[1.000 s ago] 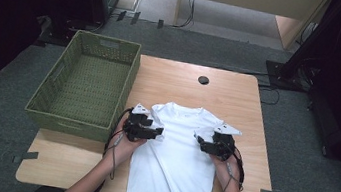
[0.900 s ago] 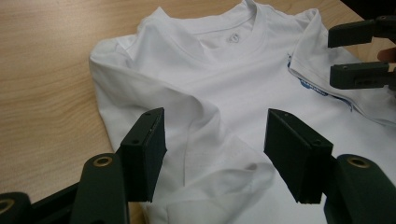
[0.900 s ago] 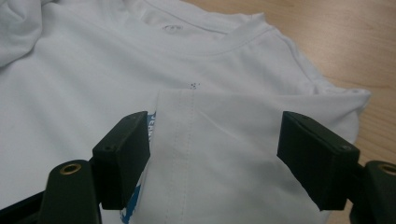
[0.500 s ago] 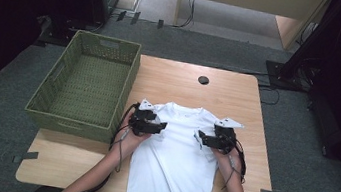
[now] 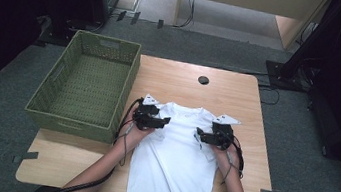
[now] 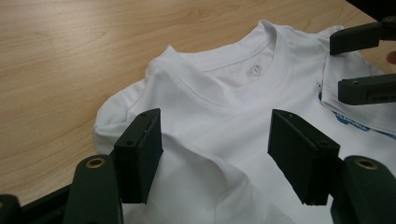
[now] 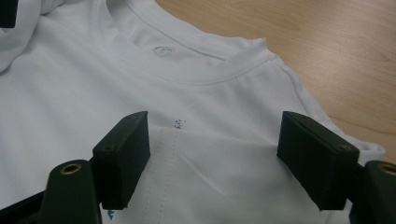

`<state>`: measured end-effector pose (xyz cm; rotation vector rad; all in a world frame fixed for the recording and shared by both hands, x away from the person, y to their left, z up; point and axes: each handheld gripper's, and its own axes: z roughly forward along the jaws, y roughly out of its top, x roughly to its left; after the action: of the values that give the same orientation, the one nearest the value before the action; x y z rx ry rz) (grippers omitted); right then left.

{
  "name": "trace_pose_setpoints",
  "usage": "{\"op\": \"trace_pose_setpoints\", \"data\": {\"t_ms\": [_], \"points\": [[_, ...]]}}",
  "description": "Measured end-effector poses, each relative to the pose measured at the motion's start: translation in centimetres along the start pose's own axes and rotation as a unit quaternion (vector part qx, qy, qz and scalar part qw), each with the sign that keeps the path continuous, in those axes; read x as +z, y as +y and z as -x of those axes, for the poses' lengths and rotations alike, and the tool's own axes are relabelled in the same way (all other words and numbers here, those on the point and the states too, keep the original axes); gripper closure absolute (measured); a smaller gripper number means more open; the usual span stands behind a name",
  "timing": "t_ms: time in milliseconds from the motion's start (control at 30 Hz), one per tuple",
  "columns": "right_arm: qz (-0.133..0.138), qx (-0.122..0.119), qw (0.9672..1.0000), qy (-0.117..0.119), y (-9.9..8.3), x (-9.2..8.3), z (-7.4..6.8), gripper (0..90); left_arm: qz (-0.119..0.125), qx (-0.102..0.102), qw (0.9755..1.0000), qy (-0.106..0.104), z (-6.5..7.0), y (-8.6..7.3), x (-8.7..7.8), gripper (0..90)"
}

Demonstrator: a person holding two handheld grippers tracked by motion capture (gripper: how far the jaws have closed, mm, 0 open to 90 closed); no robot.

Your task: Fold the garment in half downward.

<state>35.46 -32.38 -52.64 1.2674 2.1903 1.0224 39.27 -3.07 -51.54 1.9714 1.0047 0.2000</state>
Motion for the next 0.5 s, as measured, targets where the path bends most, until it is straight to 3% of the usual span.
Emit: {"op": "trace_pose_setpoints", "data": {"t_ms": [500], "points": [[0.004,-0.008,1.0,-0.002,0.6,0.7,0.9,25.8,-0.005,0.012,0.9998,0.015,-0.8,0.6,1.5,35.2]]}}
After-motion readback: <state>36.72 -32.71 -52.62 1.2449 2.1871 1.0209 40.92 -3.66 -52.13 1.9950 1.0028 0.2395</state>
